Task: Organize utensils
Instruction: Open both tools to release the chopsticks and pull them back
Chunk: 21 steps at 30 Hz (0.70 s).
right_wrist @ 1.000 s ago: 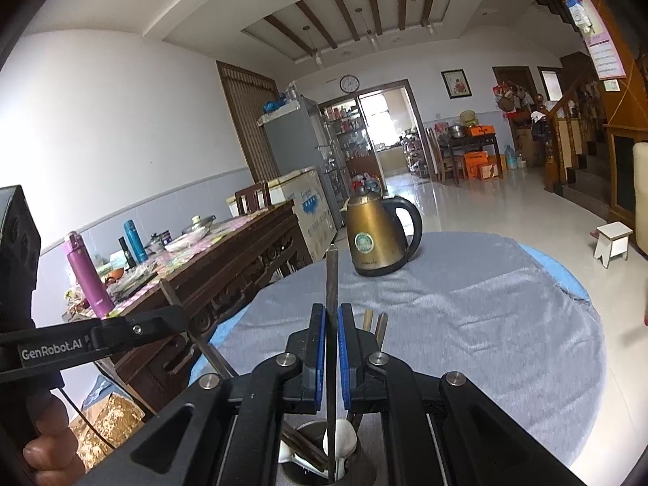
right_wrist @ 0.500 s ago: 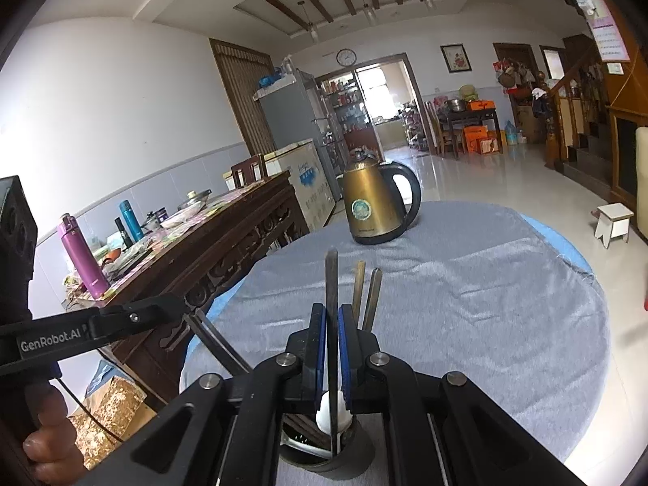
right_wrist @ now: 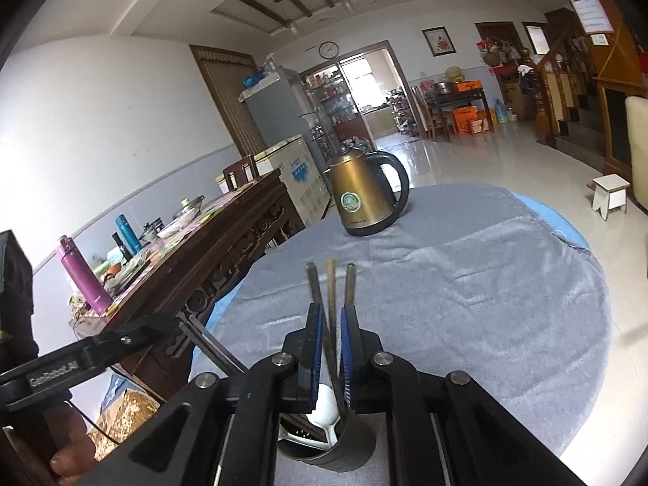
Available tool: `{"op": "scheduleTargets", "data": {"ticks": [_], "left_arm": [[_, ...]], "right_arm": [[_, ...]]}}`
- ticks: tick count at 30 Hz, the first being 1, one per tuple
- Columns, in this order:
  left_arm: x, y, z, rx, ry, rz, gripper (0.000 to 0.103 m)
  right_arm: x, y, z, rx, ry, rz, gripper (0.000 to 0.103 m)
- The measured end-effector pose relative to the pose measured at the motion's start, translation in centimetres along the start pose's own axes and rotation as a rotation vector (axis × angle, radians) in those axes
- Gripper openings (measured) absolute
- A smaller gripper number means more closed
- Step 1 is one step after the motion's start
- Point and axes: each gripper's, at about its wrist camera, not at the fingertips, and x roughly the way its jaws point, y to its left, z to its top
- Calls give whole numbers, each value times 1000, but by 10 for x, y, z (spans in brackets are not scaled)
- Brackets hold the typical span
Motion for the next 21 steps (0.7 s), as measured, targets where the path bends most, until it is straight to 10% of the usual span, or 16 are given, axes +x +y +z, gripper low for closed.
{"op": "scheduleTargets", "data": {"ticks": [8, 13, 21], "left_arm": [[-8, -2, -7, 36, -7, 35, 77], [-9, -5, -18, 64, 3, 76, 83], [-19, -7, -36, 90, -26, 155, 90]], "right_arm": [[-8, -9, -5, 41, 7, -14, 13], [-15, -11, -15, 54, 7, -19, 44], [-29, -11, -30, 55, -5, -30, 46]]}}
